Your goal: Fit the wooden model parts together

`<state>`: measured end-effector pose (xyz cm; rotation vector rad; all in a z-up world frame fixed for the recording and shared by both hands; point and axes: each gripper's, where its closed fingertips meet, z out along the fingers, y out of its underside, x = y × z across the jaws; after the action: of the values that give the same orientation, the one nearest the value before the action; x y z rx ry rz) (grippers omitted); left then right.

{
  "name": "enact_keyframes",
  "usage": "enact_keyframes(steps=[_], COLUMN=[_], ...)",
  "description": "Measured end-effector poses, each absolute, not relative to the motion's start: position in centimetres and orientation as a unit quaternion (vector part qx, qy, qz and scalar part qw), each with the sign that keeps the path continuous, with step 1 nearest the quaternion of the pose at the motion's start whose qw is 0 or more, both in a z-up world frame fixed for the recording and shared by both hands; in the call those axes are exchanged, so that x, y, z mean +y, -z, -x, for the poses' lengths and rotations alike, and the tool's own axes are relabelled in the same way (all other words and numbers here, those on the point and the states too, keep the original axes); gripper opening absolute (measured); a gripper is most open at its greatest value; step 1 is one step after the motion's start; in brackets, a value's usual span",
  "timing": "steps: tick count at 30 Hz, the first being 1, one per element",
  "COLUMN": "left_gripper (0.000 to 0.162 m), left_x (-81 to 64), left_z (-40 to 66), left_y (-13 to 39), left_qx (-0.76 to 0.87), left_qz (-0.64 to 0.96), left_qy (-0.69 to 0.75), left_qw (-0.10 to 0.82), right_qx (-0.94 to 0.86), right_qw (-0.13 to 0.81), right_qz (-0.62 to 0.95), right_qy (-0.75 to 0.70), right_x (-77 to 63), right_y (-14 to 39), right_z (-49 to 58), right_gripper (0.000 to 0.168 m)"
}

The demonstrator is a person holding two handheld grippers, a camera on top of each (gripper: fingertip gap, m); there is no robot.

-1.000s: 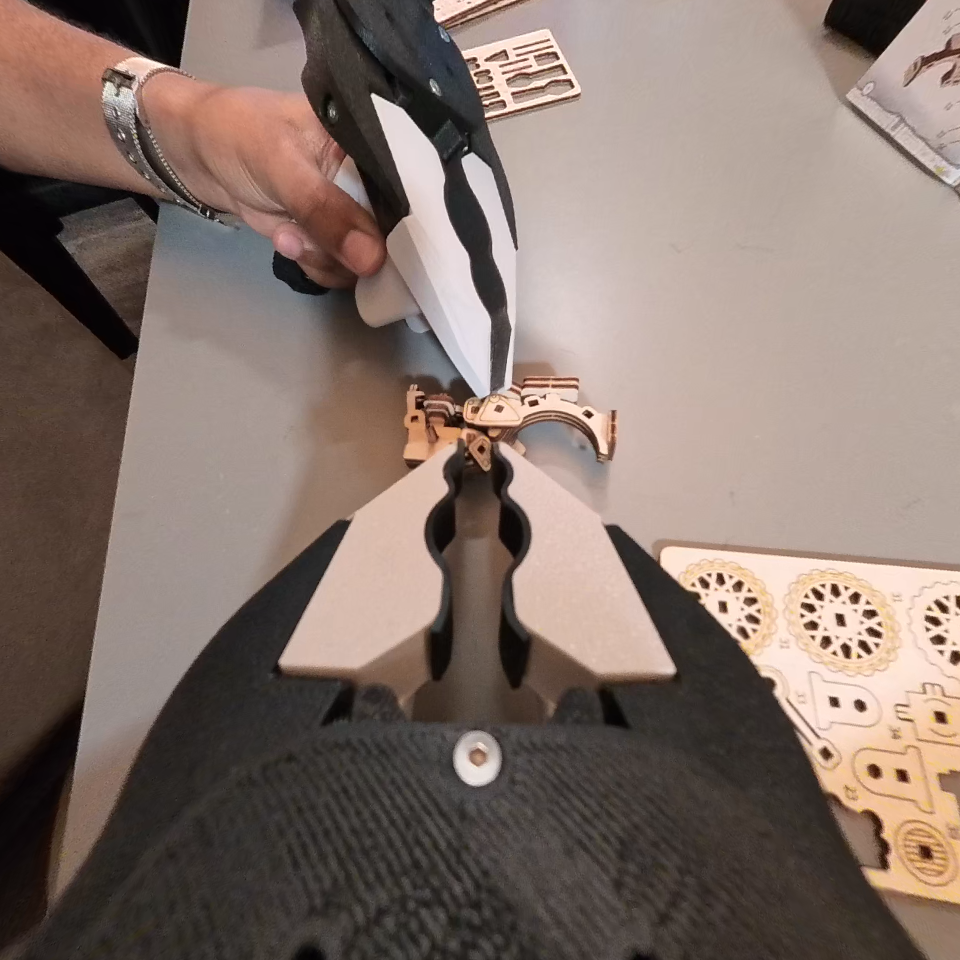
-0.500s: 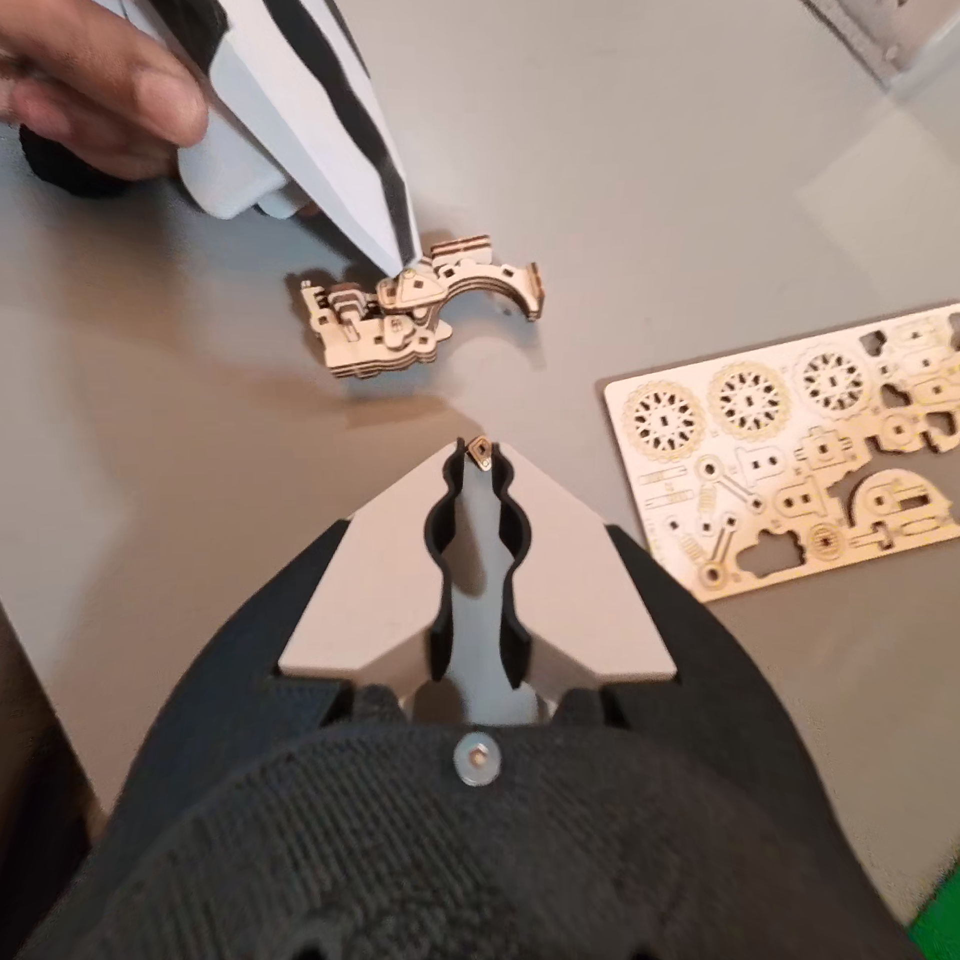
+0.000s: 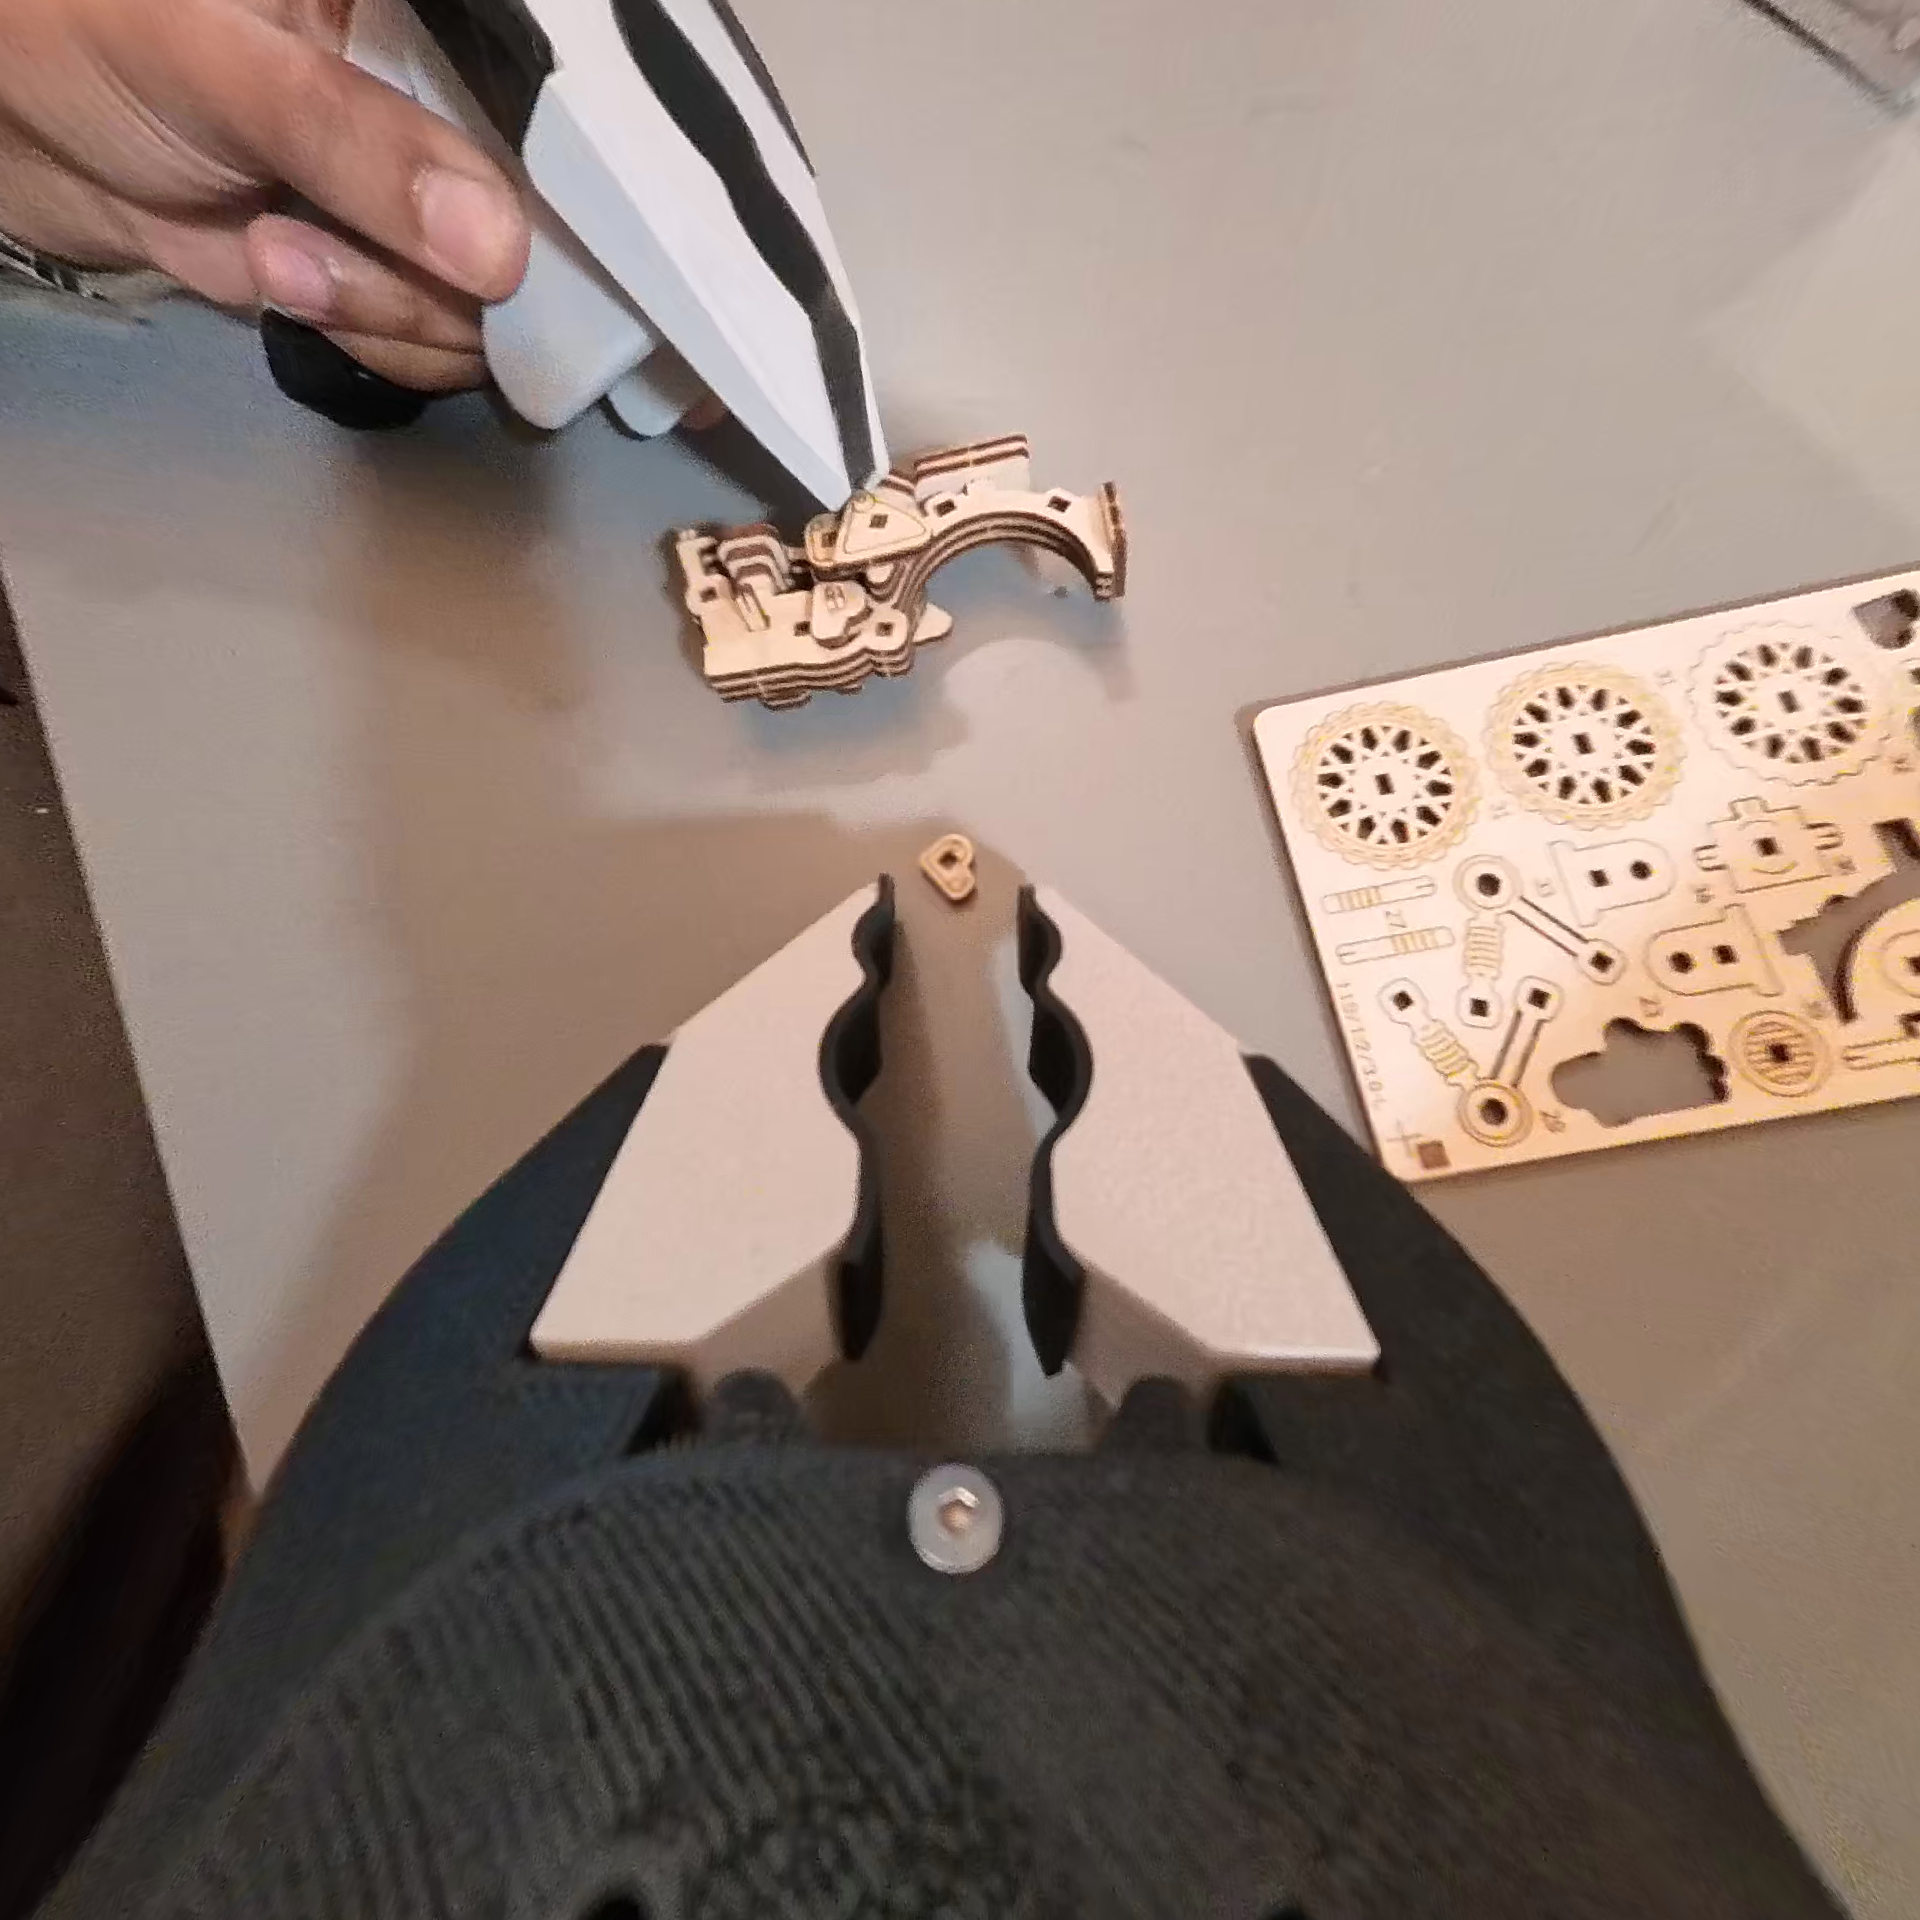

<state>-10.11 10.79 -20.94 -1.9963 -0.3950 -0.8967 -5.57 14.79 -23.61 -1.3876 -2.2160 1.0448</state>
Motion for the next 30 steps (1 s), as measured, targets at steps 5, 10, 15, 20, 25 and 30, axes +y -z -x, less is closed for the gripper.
enact_keyframes(steps=[5,10,15,20,25,30], left_gripper=[0.000,0.000,0.000,0.000,0.000,0.000], left_x=[10.8,10.8,10.8,10.8,10.8,10.8], left_z=[10.1,10.1,10.1,10.1,10.1,10.1], left_y=[20.9,20.9,20.9,20.9,20.9,20.9], left_qx=[-0.160,-0.160,-0.161,-0.161,-0.162,-0.162], left_qz=[0.805,0.804,0.803,0.803,0.803,0.803], left_qy=[0.362,0.363,0.365,0.366,0.367,0.367], left_qw=[0.443,0.443,0.442,0.442,0.442,0.442], right_qx=[-0.791,-0.785,-0.785,-0.794,-0.801,-0.792], right_qw=[0.134,0.165,0.192,0.191,0.206,0.201], right_qz=[0.456,0.459,0.471,0.475,0.465,0.464], right_qy=[-0.384,-0.381,-0.353,-0.328,-0.316,-0.343], right_x=[12.7,13.3,13.8,13.4,13.2,12.7], right_y=[23.6,22.9,23.1,23.8,23.8,23.1], right_z=[4.9,5.5,6.2,6.1,6.4,6.6], right_gripper=[0.020,0.019,0.019,0.005,0.005,0.015])
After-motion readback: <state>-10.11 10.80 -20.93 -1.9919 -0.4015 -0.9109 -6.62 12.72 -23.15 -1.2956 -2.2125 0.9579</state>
